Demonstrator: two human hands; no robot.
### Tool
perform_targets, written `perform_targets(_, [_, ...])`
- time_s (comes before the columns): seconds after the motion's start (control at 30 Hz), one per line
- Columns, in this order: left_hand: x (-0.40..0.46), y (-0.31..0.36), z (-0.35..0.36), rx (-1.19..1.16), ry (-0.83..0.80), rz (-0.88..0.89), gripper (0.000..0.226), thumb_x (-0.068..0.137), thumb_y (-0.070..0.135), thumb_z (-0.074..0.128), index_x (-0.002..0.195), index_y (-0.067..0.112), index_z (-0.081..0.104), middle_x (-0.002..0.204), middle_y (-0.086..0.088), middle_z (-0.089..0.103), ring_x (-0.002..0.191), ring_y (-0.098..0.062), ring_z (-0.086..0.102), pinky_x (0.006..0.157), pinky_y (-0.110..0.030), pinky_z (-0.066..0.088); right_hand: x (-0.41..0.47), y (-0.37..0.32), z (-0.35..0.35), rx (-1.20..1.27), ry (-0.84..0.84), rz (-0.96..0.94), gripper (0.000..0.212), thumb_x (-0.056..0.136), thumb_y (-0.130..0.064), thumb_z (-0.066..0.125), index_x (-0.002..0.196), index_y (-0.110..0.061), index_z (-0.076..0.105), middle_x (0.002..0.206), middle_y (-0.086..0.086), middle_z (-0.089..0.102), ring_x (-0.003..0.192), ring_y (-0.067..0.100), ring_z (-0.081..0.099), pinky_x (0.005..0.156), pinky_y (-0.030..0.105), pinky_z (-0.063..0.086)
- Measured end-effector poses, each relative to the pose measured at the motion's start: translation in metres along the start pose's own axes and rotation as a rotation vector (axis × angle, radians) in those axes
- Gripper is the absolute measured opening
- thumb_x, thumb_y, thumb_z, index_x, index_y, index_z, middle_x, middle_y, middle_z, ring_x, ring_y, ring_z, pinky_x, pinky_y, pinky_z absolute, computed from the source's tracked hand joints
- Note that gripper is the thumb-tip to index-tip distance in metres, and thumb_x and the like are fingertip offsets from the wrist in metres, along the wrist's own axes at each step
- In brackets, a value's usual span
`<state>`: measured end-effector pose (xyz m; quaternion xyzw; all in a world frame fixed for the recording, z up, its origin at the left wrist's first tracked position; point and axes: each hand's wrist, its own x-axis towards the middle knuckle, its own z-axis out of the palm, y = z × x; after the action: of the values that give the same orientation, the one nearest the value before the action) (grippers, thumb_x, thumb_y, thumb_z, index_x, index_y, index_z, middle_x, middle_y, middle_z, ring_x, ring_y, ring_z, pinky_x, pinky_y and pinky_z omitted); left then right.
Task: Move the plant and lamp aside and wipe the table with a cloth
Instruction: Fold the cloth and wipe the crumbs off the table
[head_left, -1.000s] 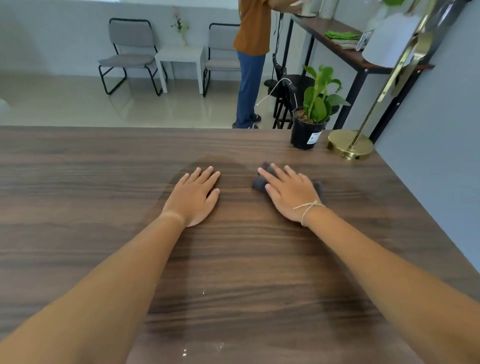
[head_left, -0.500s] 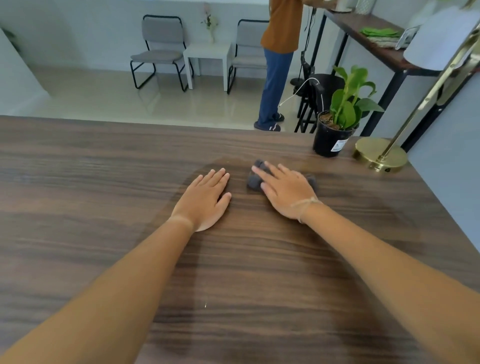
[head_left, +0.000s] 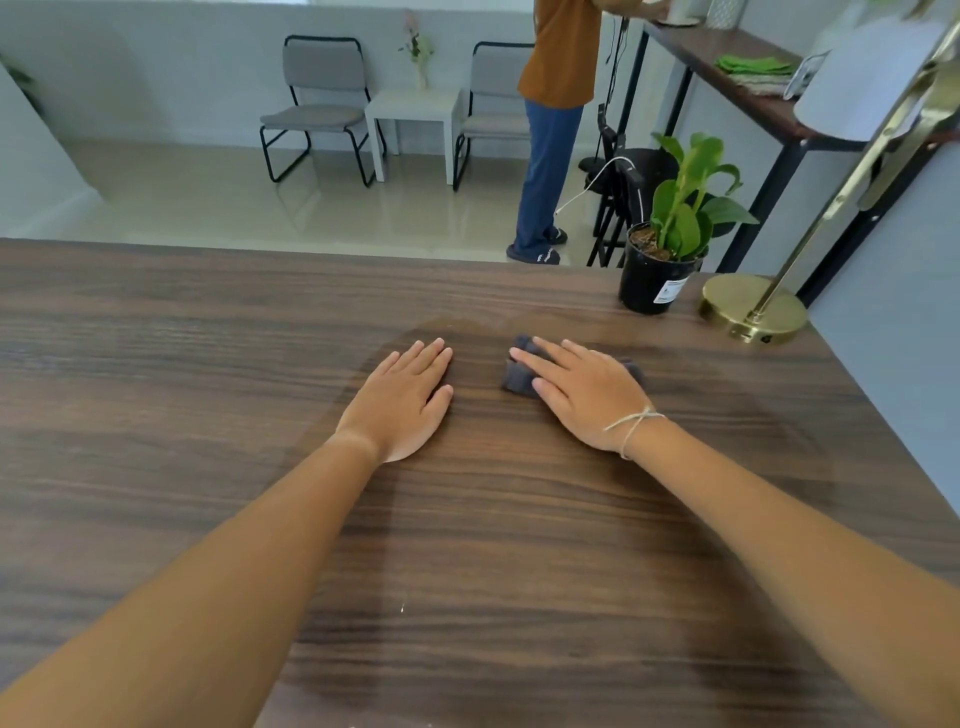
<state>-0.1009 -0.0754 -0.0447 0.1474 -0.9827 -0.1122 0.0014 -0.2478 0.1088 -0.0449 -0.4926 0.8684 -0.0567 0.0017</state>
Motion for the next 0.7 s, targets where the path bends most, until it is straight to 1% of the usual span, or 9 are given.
perform_targets(0.1, [-0.001,0.001,0.0,0.002,0.006,-0.002,0.053,0.099,0.034,0.019,0.149,0.021,0.01,0.16,0.006,0.005,0.148,-0.011,0.0,0.119,-0.029,-0.001,0.004,0.048,-0.007,-0.021,-0.022,0.255,0.047,0.1,-0.036,0.022,0.147,-0.037,0.018,0.157,-0.001,0.022,0.141,0.029,0.024,0.112,0.04,0.023])
perform_targets(0.17, [-0.001,0.001,0.0,0.007,0.004,0.001,0.053,0.099,0.034,0.019,0.149,0.021,0.01,0.16,0.005,0.005,0.148,-0.011,0.0,0.119,-0.029,-0.001,0.027,0.048,-0.006,0.003,-0.003,0.391,0.047,0.099,-0.037,0.021,0.146,-0.038,0.018,0.158,-0.001,0.021,0.141,0.03,0.023,0.111,0.042,0.023])
perform_targets(0.2, [-0.001,0.0,0.0,0.008,0.004,0.002,0.053,0.099,0.034,0.02,0.149,0.021,0.01,0.16,0.005,0.005,0.148,-0.011,0.0,0.119,-0.029,0.0,0.037,0.037,-0.004,0.009,0.018,0.399,0.047,0.099,-0.037,0.022,0.146,-0.038,0.019,0.157,0.0,0.022,0.141,0.03,0.024,0.111,0.042,0.023])
perform_targets(0.27, [0.0,-0.001,0.001,0.011,0.006,0.001,0.053,0.099,0.034,0.02,0.149,0.021,0.01,0.16,0.005,0.005,0.148,-0.012,0.001,0.12,-0.029,0.0,0.044,0.004,0.002,0.006,0.039,0.302,0.047,0.099,-0.037,0.024,0.146,-0.036,0.02,0.157,0.001,0.023,0.14,0.029,0.025,0.11,0.042,0.023])
perform_targets(0.37, [0.002,-0.002,0.001,0.02,0.004,0.004,0.053,0.099,0.034,0.02,0.149,0.02,0.011,0.16,0.004,0.005,0.148,-0.012,0.001,0.12,-0.03,0.001,0.0,-0.032,0.002,0.004,0.001,0.058,0.047,0.1,-0.037,0.022,0.147,-0.037,0.016,0.157,-0.001,0.021,0.142,0.027,0.022,0.113,0.041,0.02])
perform_targets(0.43, [0.002,-0.003,0.002,0.018,0.001,0.006,0.053,0.099,0.034,0.02,0.149,0.02,0.011,0.16,0.004,0.006,0.148,-0.012,0.002,0.12,-0.031,0.001,-0.047,-0.022,-0.002,0.019,-0.007,-0.006,0.047,0.1,-0.039,0.018,0.147,-0.038,0.015,0.158,-0.004,0.02,0.143,0.024,0.021,0.114,0.039,0.019])
perform_targets(0.47, [0.002,-0.003,0.003,0.009,0.001,0.004,0.053,0.099,0.034,0.02,0.149,0.021,0.011,0.16,0.005,0.006,0.148,-0.012,0.002,0.12,-0.031,0.001,-0.067,-0.004,-0.006,0.019,-0.007,0.023,0.048,0.099,-0.04,0.016,0.147,-0.038,0.016,0.157,-0.005,0.02,0.144,0.024,0.021,0.114,0.038,0.02])
perform_targets(0.63, [0.003,-0.005,0.004,0.015,0.015,0.007,0.053,0.099,0.033,0.021,0.149,0.02,0.013,0.16,0.004,0.008,0.148,-0.013,0.004,0.121,-0.032,0.003,-0.1,0.113,-0.023,-0.033,-0.025,0.608,0.048,0.1,-0.036,0.019,0.148,-0.034,0.017,0.158,0.0,0.02,0.141,0.03,0.025,0.111,0.045,0.027])
perform_targets(0.7, [0.004,-0.005,0.005,0.029,0.014,0.004,0.053,0.099,0.033,0.022,0.149,0.019,0.014,0.16,0.003,0.009,0.148,-0.014,0.005,0.121,-0.033,0.004,-0.089,0.106,-0.02,-0.054,0.017,0.676,0.048,0.1,-0.036,0.019,0.148,-0.034,0.016,0.157,0.0,0.021,0.139,0.03,0.027,0.109,0.044,0.029])
